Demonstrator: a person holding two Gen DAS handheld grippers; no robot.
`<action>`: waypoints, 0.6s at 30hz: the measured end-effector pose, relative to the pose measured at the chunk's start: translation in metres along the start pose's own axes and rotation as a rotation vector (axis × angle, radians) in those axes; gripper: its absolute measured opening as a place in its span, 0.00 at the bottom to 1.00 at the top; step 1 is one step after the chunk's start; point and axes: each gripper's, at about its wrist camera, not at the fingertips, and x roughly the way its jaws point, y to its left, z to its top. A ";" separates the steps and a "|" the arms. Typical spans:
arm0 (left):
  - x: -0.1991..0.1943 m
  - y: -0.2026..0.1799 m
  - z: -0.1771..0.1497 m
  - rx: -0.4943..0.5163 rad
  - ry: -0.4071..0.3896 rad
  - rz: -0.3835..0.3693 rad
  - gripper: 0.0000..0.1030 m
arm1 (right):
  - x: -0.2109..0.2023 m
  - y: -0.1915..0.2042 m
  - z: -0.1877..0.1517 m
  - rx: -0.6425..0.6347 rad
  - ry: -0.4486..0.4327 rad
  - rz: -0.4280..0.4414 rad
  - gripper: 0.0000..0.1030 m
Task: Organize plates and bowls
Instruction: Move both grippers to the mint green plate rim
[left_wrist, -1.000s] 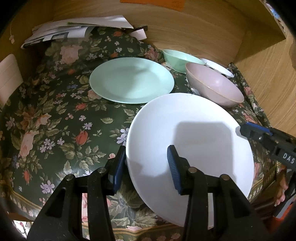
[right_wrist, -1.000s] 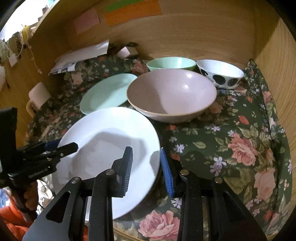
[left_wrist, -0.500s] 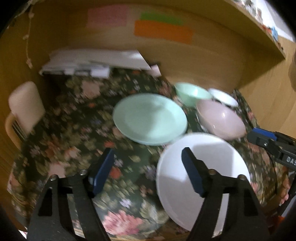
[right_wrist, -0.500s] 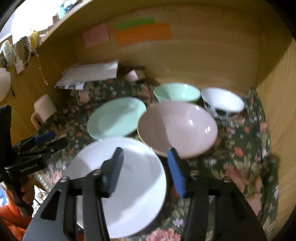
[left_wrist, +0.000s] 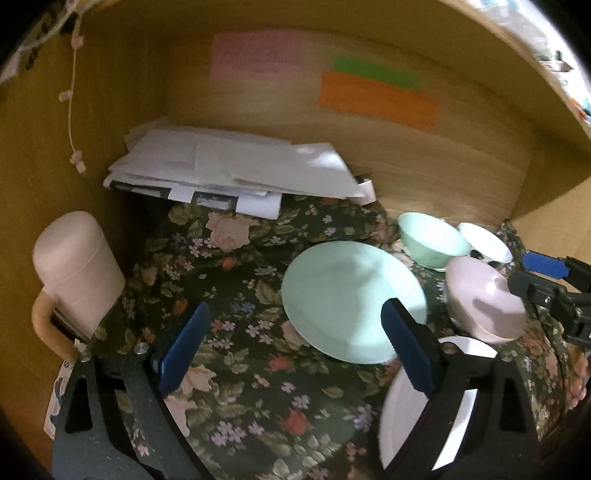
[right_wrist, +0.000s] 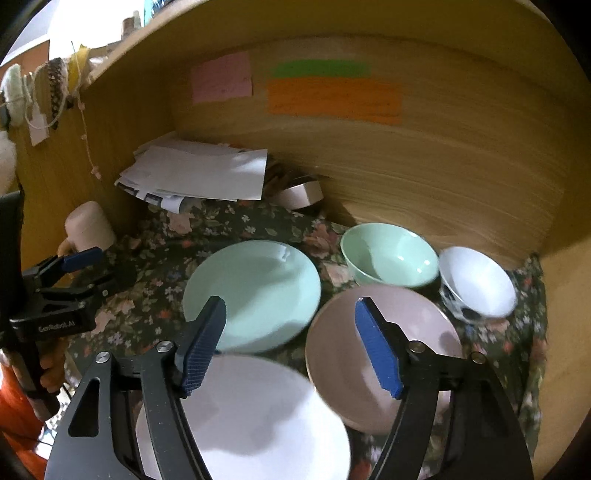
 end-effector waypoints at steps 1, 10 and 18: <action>0.005 0.001 0.001 -0.002 0.010 0.001 0.92 | 0.007 0.000 0.004 -0.003 0.011 0.007 0.67; 0.071 0.017 0.007 -0.046 0.142 0.019 0.92 | 0.086 -0.019 0.028 0.058 0.150 0.053 0.67; 0.113 0.018 0.004 -0.058 0.225 0.002 0.92 | 0.135 -0.034 0.028 0.070 0.279 0.055 0.61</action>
